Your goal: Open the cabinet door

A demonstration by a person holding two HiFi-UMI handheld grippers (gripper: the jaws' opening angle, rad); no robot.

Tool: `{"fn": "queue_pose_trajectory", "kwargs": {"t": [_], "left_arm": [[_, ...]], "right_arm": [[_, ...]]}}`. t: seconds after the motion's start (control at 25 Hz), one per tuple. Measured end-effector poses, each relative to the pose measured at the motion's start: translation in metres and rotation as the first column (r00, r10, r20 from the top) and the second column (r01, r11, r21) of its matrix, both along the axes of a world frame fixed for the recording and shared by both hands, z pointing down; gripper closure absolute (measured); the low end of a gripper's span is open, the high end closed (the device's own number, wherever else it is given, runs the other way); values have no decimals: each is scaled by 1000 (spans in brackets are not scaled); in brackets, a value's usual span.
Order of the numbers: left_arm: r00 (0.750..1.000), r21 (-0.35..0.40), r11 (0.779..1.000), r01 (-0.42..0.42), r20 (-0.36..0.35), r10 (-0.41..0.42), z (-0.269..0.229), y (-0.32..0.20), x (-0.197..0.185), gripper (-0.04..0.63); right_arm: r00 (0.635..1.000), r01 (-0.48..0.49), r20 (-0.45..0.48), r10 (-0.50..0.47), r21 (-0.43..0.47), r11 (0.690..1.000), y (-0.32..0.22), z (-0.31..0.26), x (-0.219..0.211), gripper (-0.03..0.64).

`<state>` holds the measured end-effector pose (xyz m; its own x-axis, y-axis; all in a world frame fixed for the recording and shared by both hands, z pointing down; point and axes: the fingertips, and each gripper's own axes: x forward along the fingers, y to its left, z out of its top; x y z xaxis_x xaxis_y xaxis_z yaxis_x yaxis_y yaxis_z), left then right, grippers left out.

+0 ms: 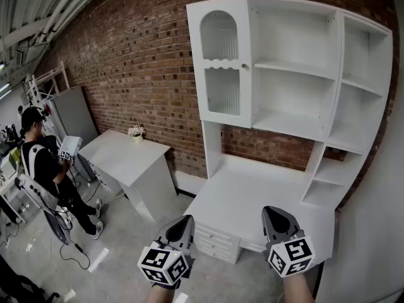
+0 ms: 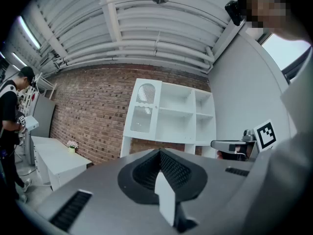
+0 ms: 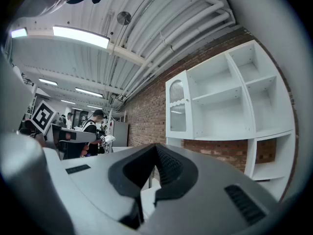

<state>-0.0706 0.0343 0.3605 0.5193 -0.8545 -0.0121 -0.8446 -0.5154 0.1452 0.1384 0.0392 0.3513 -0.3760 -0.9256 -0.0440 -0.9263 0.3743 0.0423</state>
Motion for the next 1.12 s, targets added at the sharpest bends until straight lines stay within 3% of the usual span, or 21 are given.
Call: {"fn": "queue_pose_trajectory", "kwargs": {"t": [0.44, 1.12], "left_arm": [[1000, 6, 1000, 3, 7, -3, -2, 4, 13, 589], [996, 2, 997, 82, 38, -82, -7, 10, 30, 589]], "right_arm": [[1000, 23, 15, -24, 9, 1000, 3, 1, 11, 614], [993, 82, 81, -83, 15, 997, 6, 4, 43, 614]]}}
